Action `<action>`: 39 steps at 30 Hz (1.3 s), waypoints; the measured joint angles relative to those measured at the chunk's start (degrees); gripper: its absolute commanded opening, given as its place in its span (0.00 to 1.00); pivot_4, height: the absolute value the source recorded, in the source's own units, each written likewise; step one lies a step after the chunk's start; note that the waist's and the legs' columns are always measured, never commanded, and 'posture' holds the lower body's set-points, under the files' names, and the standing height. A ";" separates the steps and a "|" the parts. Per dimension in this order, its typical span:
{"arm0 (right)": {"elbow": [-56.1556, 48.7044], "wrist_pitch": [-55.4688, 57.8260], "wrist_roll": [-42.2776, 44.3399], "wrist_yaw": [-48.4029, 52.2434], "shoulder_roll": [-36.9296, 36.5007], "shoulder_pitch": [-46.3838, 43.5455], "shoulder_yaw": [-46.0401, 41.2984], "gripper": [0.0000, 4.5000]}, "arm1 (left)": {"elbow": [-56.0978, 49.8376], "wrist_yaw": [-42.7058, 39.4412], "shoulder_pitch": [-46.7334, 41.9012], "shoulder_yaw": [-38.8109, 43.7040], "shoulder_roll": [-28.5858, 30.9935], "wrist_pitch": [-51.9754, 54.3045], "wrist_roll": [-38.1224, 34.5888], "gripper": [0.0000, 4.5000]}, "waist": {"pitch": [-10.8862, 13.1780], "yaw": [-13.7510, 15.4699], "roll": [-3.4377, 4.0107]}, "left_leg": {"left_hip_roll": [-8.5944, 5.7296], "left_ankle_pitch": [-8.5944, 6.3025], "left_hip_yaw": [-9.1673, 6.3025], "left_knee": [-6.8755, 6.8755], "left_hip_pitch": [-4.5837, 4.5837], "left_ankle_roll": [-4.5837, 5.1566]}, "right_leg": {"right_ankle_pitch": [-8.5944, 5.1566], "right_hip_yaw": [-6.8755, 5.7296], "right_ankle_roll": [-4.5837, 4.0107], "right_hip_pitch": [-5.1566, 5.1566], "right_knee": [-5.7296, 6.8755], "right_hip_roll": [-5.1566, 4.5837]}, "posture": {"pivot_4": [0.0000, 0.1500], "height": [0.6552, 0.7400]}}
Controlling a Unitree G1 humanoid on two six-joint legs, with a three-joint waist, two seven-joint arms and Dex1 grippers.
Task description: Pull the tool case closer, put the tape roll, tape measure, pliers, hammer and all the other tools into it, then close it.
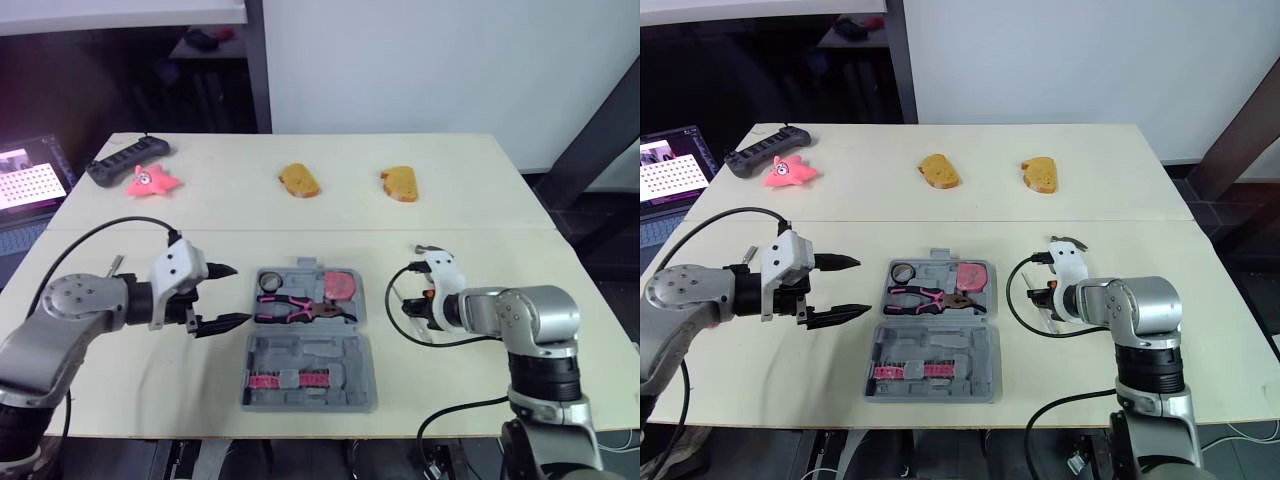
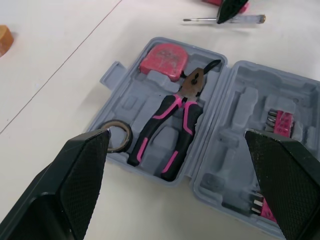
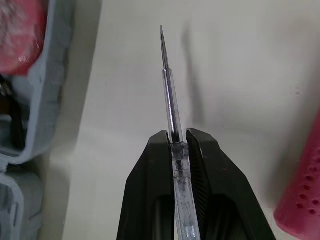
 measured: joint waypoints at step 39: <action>14.58 -93.21 -27.81 63.70 -38.24 -18.25 47.42 0.99 | -2.22 -2.09 13.61 9.00 -1.87 -7.89 -2.69 1.00 | 0.27 0.07 0.09 | 0.02 -0.10 0.21 0.14 0.00 0.15 | -0.14 0.06 -0.17 -0.05 -0.09 -0.11 | 1.00 0.70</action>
